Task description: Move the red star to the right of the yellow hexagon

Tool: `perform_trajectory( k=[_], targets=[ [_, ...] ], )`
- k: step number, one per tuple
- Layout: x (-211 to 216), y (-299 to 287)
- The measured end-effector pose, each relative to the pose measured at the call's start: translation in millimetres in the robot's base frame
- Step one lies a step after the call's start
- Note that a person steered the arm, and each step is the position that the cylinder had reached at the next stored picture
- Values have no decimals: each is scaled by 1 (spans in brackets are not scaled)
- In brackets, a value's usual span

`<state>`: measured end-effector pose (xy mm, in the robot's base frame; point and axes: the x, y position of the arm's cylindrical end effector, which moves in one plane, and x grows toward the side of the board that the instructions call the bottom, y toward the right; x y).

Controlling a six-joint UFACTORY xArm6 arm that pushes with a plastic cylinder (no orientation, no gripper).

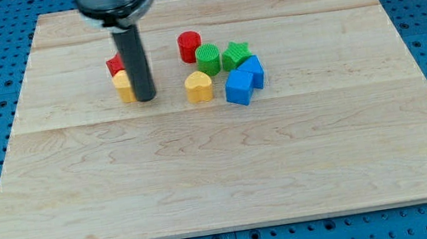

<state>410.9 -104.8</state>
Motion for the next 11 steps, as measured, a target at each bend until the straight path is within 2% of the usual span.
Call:
perform_trajectory(
  k=[1, 2, 3, 4, 5, 6, 8, 9, 10, 11],
  targets=[
    [-17, 13],
    [-30, -38],
    [-20, -120],
    [-24, -48],
    [-42, 53],
    [-93, 29],
    [-38, -74],
    [-49, -52],
    [-120, -18],
    [-158, 84]
  ],
)
